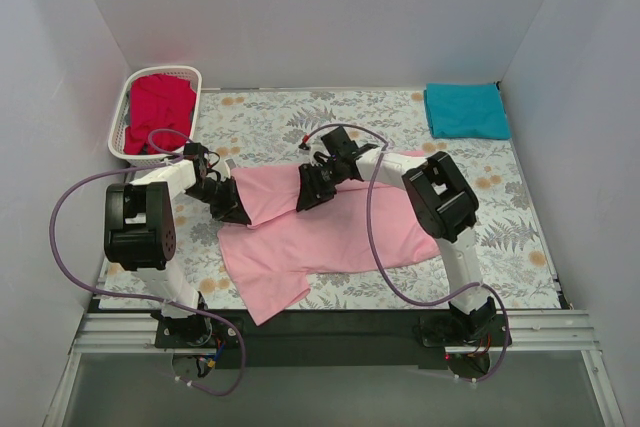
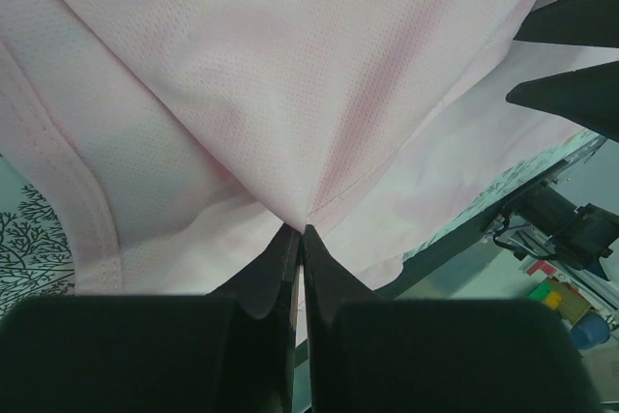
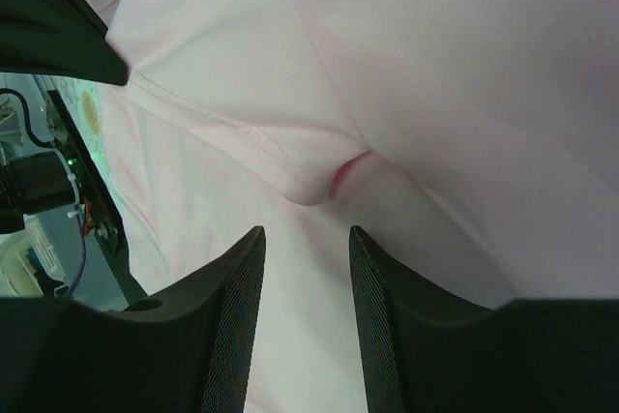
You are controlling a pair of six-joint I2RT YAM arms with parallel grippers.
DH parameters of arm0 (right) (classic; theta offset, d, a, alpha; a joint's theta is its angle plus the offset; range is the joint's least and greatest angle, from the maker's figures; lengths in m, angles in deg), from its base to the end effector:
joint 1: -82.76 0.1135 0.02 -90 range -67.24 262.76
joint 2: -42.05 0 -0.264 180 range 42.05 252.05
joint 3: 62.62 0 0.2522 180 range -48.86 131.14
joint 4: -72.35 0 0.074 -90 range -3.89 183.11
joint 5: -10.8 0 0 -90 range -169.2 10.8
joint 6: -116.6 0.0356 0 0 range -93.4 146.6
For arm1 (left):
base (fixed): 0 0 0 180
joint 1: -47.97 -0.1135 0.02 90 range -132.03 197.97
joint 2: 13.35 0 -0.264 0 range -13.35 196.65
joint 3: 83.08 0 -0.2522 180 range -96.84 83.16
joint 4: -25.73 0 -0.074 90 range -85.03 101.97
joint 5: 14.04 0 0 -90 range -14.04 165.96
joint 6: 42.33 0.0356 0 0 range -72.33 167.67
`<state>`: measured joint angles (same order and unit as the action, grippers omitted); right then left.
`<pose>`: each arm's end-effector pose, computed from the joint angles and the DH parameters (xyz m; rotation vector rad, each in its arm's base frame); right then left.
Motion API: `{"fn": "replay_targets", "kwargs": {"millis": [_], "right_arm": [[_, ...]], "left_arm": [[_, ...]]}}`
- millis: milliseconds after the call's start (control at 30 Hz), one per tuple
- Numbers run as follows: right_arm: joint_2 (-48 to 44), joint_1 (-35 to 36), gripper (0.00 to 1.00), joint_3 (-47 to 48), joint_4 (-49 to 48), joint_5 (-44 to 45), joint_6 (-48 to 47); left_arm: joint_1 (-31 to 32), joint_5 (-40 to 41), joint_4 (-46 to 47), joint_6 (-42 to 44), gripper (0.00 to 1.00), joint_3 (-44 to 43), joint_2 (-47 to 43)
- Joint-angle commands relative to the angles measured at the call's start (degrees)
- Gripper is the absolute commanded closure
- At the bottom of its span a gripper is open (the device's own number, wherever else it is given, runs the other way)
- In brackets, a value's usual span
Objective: Fold and stack the t-shirts
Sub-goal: Fold the tshirt
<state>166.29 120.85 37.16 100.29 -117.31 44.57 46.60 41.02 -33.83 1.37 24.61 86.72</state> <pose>0.3488 0.3013 0.1465 -0.7579 2.5155 1.2129 0.2946 -0.0133 0.1529 1.1241 -2.5959 0.8480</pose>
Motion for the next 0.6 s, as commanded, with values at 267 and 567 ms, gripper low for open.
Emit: {"fn": "replay_targets", "kwargs": {"millis": [267,567], "right_arm": [[3.1,1.5,0.57,4.1,-4.2,-2.4,2.9],[3.6,1.8,0.6,5.4,-5.9,-2.6,4.6]], "left_arm": [[0.1,-0.3,1.5,-0.2,1.0,-0.1,-0.9],[0.1,-0.5,1.5,-0.3,1.0,0.2,-1.5]]}}
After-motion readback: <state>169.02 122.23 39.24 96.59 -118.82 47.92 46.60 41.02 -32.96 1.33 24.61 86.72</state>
